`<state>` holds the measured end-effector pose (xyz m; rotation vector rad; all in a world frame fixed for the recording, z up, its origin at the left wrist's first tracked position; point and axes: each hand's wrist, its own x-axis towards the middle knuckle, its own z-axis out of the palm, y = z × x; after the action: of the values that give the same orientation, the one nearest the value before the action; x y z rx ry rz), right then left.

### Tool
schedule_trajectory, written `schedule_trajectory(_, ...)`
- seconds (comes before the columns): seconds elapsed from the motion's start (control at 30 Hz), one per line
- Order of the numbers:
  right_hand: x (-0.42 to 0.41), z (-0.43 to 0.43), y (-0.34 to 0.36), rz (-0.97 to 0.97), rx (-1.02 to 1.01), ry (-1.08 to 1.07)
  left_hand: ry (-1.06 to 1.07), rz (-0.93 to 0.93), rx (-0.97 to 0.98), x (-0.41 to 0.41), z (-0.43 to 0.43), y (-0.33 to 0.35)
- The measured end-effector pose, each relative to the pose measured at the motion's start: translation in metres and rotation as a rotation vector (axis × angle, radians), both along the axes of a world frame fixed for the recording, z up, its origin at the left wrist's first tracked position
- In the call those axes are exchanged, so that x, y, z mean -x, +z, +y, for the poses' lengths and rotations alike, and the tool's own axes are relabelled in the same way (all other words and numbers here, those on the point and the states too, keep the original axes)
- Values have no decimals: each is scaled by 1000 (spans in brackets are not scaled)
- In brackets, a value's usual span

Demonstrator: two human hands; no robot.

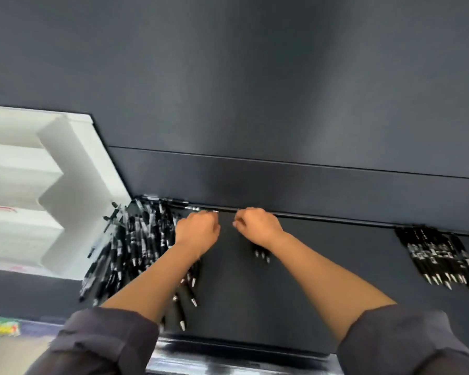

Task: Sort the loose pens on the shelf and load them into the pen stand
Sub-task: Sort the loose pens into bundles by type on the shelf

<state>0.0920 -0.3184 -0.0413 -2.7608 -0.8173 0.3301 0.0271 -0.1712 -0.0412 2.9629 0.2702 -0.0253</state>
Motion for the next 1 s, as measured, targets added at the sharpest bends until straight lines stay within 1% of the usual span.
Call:
schedule_trajectory(0.1,12,46,-1,129,8,52,59,31,31,17,46,-5)
schedule_trajectory(0.2,21,83,-6,226,28,59,127,50,110,33,82,-11)
schedule_trajectory(0.27,26,101,-10,262,37,4,143,67,169,39,96,-16)
schedule_trajectory(0.37,32,121,-18,260,110,-97,149,96,227,45,101,-23)
schedule_trajectory(0.43,35,129,-23,265,125,-159,183,109,198,46,97,-26)
schedule_trajectory(0.57,36,138,-29,323,78,-242,216,157,92,44,89,-30)
schedule_trajectory(0.73,27,133,-27,410,-35,-314,232,184,93,40,84,-31)
schedule_trajectory(0.8,21,131,-22,419,-120,-354,262,180,146,39,84,-28)
schedule_trajectory(0.87,15,132,-19,418,-170,-363,303,165,238,38,87,-26)
schedule_trajectory(0.93,12,136,-20,404,-161,-353,348,129,323,37,92,-24)
schedule_trajectory(1.0,13,141,-24,380,-99,-331,398,85,355,38,98,-23)
